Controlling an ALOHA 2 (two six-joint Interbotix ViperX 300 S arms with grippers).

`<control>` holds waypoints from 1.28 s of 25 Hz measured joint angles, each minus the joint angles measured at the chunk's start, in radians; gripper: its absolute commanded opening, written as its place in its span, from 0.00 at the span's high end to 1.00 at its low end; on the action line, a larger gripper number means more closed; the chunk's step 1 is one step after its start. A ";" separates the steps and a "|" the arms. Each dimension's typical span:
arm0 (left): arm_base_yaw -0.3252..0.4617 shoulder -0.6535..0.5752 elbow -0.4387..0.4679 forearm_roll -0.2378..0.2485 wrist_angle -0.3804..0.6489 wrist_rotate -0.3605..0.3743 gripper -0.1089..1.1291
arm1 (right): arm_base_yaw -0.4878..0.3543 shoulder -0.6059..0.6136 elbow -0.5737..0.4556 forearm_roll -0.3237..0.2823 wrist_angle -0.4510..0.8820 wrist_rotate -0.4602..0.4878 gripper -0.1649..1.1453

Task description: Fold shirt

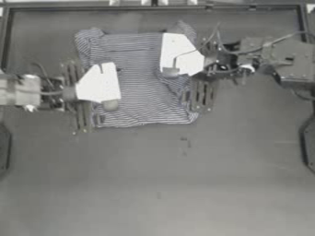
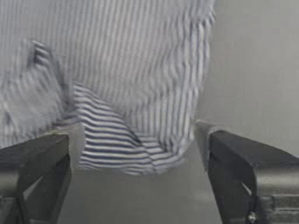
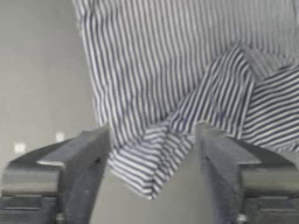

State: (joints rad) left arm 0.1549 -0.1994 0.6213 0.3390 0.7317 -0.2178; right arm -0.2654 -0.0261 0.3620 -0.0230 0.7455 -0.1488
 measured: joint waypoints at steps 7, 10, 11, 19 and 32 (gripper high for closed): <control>0.000 0.049 0.026 0.002 -0.011 0.011 0.09 | 0.006 0.037 0.025 0.117 0.005 -0.097 0.10; 0.000 0.061 0.040 0.002 -0.023 0.011 0.09 | 0.006 0.058 0.034 0.150 0.002 -0.124 0.10; -0.002 0.063 0.046 0.002 -0.032 0.011 0.09 | 0.006 0.066 0.037 0.155 0.000 -0.124 0.10; 0.003 0.103 0.091 0.003 -0.124 0.008 0.09 | 0.006 0.115 0.043 0.163 -0.026 -0.123 0.10; 0.029 0.152 0.115 0.015 -0.198 0.011 0.10 | 0.005 0.140 0.098 0.166 -0.115 -0.121 0.10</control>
State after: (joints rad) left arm 0.1841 -0.0476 0.7363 0.3543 0.5338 -0.2071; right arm -0.2608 0.1135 0.4602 0.1427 0.6305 -0.2700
